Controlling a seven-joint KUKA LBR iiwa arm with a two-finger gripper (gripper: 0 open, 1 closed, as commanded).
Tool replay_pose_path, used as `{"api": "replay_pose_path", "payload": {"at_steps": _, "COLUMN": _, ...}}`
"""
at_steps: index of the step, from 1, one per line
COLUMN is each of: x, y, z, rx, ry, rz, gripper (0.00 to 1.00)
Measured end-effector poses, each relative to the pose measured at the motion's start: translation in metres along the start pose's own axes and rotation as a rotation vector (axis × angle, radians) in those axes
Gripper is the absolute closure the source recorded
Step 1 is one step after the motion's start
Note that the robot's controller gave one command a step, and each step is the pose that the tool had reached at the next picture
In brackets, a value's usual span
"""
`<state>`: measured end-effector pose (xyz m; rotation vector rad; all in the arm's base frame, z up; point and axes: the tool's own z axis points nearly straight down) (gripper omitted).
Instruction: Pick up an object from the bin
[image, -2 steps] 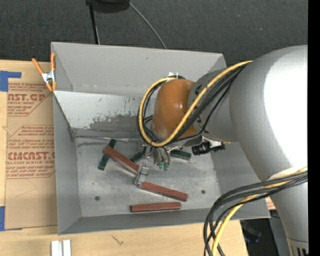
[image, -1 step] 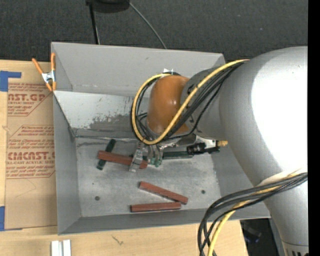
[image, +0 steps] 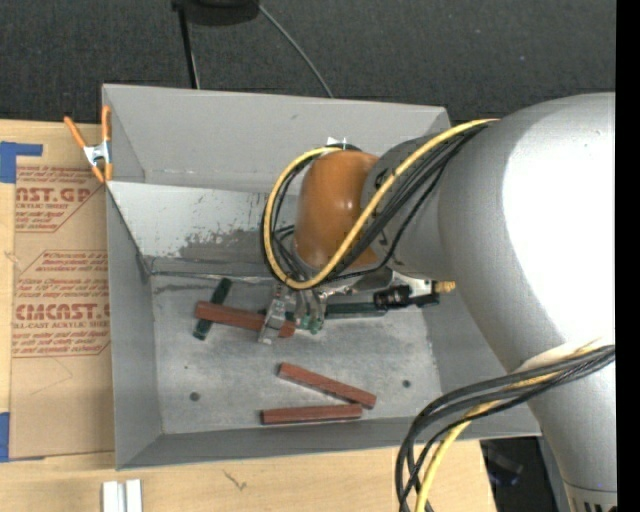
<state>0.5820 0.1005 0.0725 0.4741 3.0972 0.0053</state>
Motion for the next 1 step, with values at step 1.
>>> {"api": "replay_pose_path", "payload": {"at_steps": 1, "x": 0.0039, "y": -0.0158, "z": -0.1435, "rx": 0.003, "ry": 0.006, "rz": -0.042, "gripper": 1.00}}
